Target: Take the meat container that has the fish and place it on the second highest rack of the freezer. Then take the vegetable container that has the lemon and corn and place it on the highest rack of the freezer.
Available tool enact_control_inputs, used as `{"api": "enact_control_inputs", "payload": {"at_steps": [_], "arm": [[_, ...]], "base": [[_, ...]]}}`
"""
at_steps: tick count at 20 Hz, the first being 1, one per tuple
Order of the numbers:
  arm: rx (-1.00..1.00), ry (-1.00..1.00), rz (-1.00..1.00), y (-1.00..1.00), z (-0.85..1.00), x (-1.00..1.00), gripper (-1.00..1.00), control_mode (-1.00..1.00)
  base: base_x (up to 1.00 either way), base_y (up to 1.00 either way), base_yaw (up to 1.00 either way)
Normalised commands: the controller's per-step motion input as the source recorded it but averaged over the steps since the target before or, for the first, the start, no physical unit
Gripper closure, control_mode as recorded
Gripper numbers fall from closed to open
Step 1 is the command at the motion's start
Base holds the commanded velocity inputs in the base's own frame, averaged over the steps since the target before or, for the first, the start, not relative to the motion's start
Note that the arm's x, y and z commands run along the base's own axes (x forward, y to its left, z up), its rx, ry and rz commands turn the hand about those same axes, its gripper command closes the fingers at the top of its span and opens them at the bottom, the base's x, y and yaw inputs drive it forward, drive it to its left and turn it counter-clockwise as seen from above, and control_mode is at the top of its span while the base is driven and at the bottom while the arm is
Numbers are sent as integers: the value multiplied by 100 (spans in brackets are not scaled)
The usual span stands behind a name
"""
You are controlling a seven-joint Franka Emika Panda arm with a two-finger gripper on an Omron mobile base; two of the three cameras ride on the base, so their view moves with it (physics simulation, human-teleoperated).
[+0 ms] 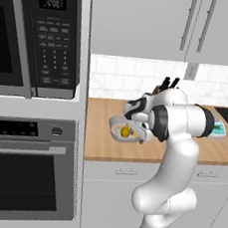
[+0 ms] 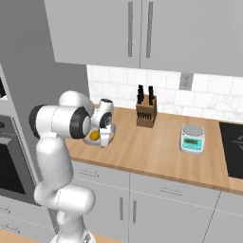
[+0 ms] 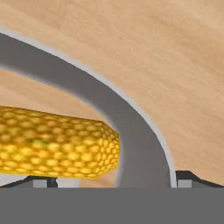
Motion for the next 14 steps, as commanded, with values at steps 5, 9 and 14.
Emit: {"api": "enact_control_inputs", "payload": {"at_steps": [5,9,14], "arm": [[0,0,-3,4,-47,10,100,-100],[-1,1,1,0,-35,-2,100,-100],[-2,-5,14,-13,19,-54,100,-100]], "base": [[0,0,0],[0,0,0],[0,0,0]]}}
